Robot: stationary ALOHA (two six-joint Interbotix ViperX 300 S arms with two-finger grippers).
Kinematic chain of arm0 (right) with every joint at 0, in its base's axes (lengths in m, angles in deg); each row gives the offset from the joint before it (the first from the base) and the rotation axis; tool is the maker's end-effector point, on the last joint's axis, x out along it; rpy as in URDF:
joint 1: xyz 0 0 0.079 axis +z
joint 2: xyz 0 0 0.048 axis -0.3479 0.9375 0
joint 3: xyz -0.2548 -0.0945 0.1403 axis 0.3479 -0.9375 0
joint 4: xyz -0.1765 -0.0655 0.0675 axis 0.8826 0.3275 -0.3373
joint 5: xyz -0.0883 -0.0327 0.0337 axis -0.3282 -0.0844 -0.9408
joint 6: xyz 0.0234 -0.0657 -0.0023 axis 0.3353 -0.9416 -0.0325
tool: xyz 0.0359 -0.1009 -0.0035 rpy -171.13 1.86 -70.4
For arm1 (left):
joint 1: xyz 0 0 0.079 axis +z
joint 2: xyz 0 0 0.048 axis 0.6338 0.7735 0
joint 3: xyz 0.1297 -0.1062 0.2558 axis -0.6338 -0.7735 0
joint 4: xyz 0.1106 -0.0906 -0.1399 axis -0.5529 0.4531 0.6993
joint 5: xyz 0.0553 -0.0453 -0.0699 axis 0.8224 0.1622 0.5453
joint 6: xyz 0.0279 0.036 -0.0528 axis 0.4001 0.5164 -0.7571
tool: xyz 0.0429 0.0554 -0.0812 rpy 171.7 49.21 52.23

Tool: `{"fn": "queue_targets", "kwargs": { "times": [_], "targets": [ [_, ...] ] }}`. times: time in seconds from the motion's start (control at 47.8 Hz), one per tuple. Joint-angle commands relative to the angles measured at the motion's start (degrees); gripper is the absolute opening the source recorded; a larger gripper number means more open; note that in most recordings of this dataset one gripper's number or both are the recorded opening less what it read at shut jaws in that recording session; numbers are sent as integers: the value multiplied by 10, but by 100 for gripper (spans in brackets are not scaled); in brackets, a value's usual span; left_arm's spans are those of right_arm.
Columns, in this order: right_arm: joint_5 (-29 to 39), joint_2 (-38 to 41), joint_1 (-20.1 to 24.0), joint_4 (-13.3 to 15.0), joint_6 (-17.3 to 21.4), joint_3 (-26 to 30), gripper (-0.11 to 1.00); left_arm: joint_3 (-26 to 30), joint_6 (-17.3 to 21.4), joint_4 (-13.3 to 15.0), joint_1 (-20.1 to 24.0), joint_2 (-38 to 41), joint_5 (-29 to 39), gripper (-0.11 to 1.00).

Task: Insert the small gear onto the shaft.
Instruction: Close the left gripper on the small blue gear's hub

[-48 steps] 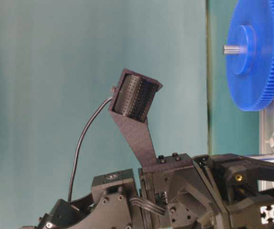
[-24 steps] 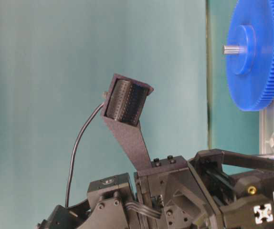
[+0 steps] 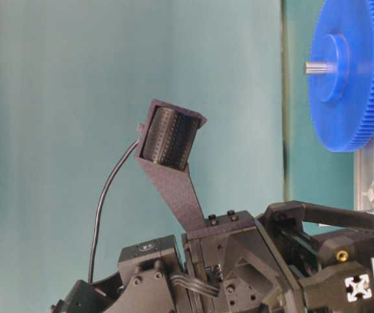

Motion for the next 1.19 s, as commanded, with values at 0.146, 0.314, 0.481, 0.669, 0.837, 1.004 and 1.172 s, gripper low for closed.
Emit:
{"fn": "queue_targets", "kwargs": {
  "times": [0.146, 0.314, 0.481, 0.669, 0.837, 1.004, 1.172],
  "targets": [
    [-6, -4, -2, -1, 5, 3, 0, 12, 2, -2, -2, 4, -4, 93],
    [-7, -7, -2, -1, 5, -3, 0, 14, 5, -2, -2, 9, -4, 93],
    [-6, -11, -2, -1, 5, -3, 0, 15, 5, -2, -1, 14, -4, 93],
    [-7, -15, -2, -1, 6, -5, 0, 17, 5, -2, -1, 18, -7, 93],
    [-5, -18, -2, -1, 6, -5, 0, 17, 5, -2, -1, 20, -10, 93],
    [-4, -18, -2, -1, 5, -6, 0, 17, 5, -2, -1, 25, -10, 93],
    [-5, -18, -2, -1, 6, -6, 0, 17, 5, -2, -1, 30, -10, 93]
  ]
}}
